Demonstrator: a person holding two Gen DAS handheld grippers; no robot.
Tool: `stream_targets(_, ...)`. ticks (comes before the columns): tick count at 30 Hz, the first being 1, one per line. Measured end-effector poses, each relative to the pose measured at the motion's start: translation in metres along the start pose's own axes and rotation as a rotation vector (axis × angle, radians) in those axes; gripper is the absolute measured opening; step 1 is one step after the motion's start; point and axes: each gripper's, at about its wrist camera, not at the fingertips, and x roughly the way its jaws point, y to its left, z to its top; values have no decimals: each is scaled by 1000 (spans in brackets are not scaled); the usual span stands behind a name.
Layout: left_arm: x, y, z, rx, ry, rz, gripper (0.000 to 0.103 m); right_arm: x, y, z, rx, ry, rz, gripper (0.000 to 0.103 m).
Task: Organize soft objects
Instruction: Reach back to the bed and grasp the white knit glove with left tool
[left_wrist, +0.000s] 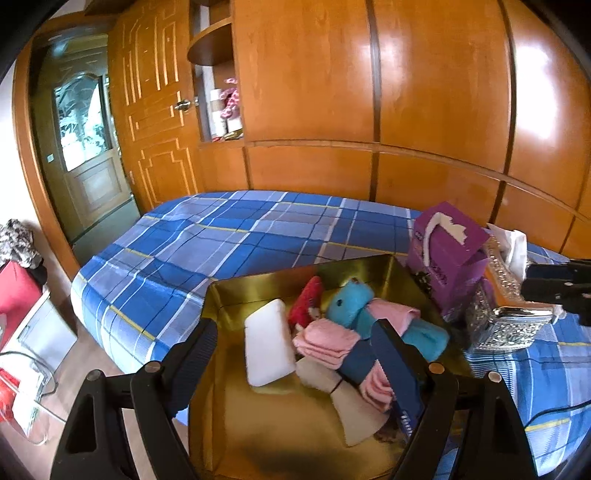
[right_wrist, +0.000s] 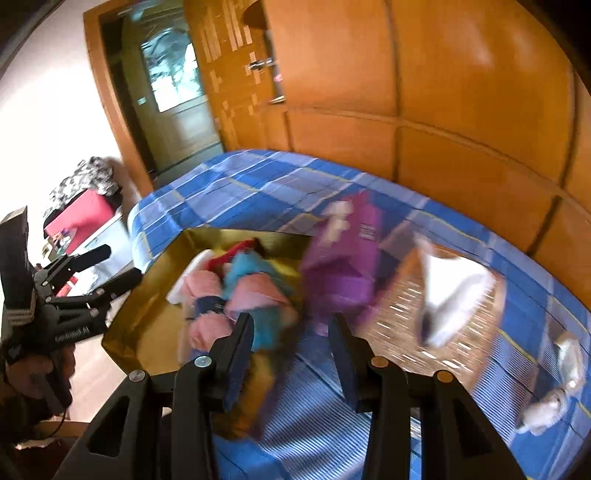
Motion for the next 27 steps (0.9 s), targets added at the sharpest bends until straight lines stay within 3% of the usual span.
stream_targets(6, -6, -26, 11, 61, -28, -66, 85, -47, -53, -35, 105, -43, -141, 42)
stream_targets(13, -20, -80, 30, 166, -80, -206, 85, -101, -125, -99, 357, -93, -375, 42)
stream_targets(20, -34, -156, 47, 283, -100, -373, 85, -125, -185, -176, 663, -46, -532, 42)
stream_targets(27, -30, -254, 52, 409, -51, -528, 85, -122, -206, -228, 805, 31, -621, 42)
